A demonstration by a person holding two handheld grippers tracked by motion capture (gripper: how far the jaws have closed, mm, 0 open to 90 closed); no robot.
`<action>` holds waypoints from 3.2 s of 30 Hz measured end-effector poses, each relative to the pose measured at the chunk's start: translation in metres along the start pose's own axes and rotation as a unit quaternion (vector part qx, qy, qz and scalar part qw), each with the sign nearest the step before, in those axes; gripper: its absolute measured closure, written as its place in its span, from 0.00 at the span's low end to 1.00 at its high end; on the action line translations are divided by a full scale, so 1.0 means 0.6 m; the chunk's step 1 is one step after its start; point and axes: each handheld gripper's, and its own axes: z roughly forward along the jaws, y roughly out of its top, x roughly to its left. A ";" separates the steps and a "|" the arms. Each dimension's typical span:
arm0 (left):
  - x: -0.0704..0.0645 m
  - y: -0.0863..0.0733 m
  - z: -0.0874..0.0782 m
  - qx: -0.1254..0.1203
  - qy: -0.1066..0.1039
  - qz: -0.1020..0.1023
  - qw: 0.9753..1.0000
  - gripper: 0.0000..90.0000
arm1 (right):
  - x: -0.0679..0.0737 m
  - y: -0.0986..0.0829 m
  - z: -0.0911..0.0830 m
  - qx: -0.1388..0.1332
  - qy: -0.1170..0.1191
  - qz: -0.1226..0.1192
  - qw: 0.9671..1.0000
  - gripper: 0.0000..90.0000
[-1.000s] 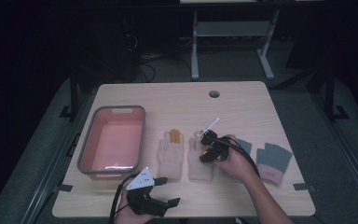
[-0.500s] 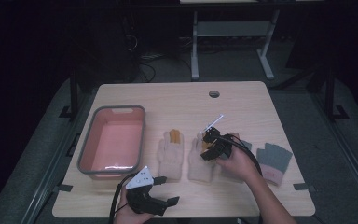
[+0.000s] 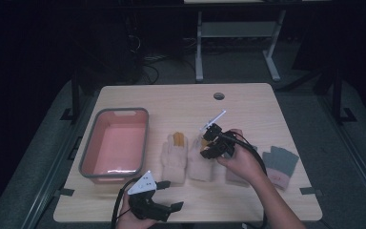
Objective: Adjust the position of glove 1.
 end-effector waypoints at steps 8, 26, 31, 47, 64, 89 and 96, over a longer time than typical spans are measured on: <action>-0.004 0.000 -0.004 -0.003 0.000 0.002 1.000 0.16 | 0.027 0.041 -0.013 -0.018 0.002 -0.023 1.000 0.69; -0.012 0.002 -0.010 -0.008 -0.006 0.004 1.000 0.16 | 0.073 0.107 0.056 -0.003 0.037 -0.060 0.998 0.68; -0.009 0.002 -0.010 -0.009 -0.007 -0.001 1.000 0.16 | 0.068 0.109 0.081 0.015 0.035 -0.058 0.998 0.68; -0.004 0.002 -0.010 -0.010 -0.004 -0.003 1.000 0.16 | 0.047 0.082 0.134 0.036 0.052 -0.033 0.997 0.62; -0.005 0.001 -0.009 -0.008 -0.004 -0.003 1.000 0.16 | 0.086 0.110 0.148 0.004 0.051 -0.086 0.995 0.48; -0.002 0.001 -0.003 -0.007 -0.010 -0.015 1.000 0.17 | 0.048 0.058 0.138 0.018 0.034 -0.102 0.994 0.48; -0.001 0.002 0.002 -0.004 -0.011 -0.026 1.000 0.17 | 0.027 0.028 0.121 0.020 0.029 -0.088 0.996 0.48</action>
